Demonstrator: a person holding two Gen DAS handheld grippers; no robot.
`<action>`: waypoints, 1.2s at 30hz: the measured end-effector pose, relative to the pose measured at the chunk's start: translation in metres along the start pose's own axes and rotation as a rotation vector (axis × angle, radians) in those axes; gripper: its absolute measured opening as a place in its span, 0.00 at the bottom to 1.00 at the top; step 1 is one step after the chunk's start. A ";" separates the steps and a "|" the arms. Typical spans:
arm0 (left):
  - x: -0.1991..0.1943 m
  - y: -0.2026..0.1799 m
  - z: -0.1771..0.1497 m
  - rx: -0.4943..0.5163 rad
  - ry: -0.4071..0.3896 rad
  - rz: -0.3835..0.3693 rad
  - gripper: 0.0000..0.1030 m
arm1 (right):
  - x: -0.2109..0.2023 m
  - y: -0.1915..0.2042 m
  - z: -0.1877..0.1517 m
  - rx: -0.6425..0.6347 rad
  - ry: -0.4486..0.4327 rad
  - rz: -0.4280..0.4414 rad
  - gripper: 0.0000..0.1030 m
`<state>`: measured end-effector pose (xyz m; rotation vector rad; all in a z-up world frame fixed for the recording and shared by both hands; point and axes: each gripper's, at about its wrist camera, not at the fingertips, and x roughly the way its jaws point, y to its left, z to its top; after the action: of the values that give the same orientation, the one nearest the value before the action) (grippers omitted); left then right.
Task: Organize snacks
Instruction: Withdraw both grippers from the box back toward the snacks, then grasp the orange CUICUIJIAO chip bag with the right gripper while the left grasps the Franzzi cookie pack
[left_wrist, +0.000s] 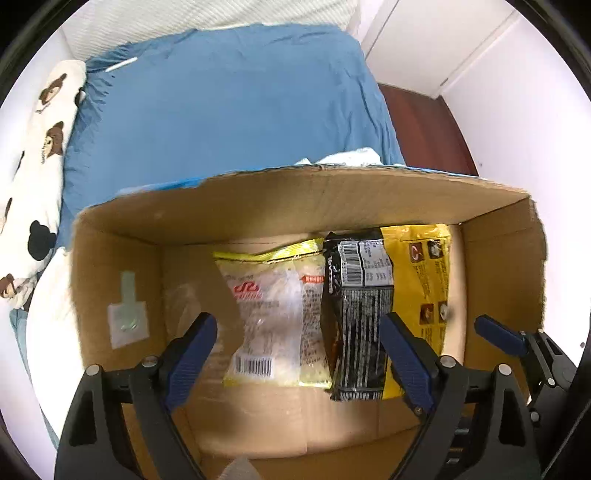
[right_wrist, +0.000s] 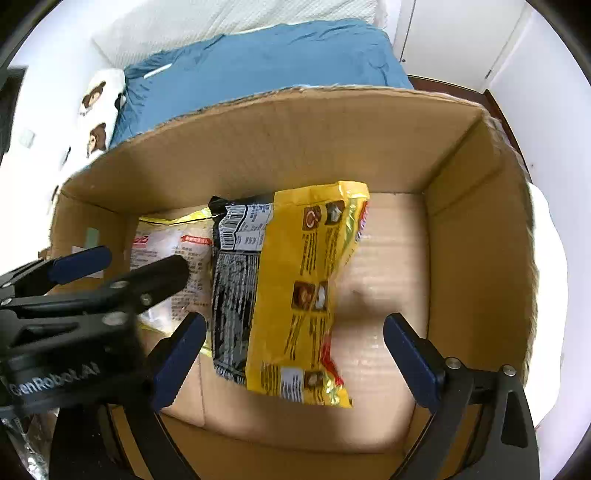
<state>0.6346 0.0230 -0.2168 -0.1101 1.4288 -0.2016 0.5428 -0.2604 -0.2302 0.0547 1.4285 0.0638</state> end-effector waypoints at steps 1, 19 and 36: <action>-0.007 0.002 -0.005 -0.007 -0.017 -0.001 0.88 | -0.011 -0.001 -0.004 0.004 -0.007 0.005 0.96; -0.143 -0.002 -0.137 -0.037 -0.344 0.073 0.88 | -0.147 0.110 -0.058 -0.013 -0.280 0.036 0.96; -0.046 0.054 -0.290 -0.252 -0.100 0.095 0.88 | -0.021 0.042 -0.191 0.347 -0.063 0.154 0.73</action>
<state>0.3454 0.0979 -0.2238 -0.2550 1.3510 0.0620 0.3499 -0.2205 -0.2328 0.4492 1.3575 -0.0598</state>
